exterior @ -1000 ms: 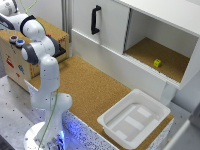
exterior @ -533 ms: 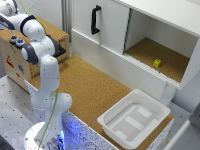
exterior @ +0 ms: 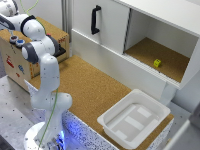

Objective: Switch off the red light

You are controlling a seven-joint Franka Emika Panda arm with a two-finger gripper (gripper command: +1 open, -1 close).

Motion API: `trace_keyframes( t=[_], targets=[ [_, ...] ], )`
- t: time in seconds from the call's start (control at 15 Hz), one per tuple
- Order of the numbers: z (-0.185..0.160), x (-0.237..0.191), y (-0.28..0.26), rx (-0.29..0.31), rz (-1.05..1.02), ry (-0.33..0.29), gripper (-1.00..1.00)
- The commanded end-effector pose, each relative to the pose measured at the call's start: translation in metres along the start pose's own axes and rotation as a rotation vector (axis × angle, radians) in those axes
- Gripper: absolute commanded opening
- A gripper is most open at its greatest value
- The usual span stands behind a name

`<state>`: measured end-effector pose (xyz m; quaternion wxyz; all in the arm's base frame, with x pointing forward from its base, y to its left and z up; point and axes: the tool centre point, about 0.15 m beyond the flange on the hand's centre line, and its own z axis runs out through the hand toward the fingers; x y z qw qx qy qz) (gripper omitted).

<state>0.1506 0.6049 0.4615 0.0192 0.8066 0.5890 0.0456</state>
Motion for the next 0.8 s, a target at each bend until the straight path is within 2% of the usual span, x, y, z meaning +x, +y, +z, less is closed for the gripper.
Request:
trace_keyframes(
  t=[0.0, 0.13, 0.27, 0.33, 0.4, 0.53, 0.73],
  targets=[
    [0.003, 0.032, 0.006, 0.043, 0.035, -0.189, -1.00],
    [-0.041, 0.035, 0.003, 0.002, 0.053, -0.099, -1.00],
    [-0.073, 0.031, 0.008, -0.027, 0.089, -0.060, -1.00],
    [-0.080, 0.027, 0.013, -0.034, 0.111, -0.066, 1.00],
    [-0.086, 0.022, 0.019, -0.058, 0.140, -0.076, 1.00],
    [-0.089, 0.013, 0.026, -0.066, 0.180, -0.099, 1.00],
    [-0.089, 0.001, 0.026, -0.057, 0.225, -0.125, 1.00]
  ],
)
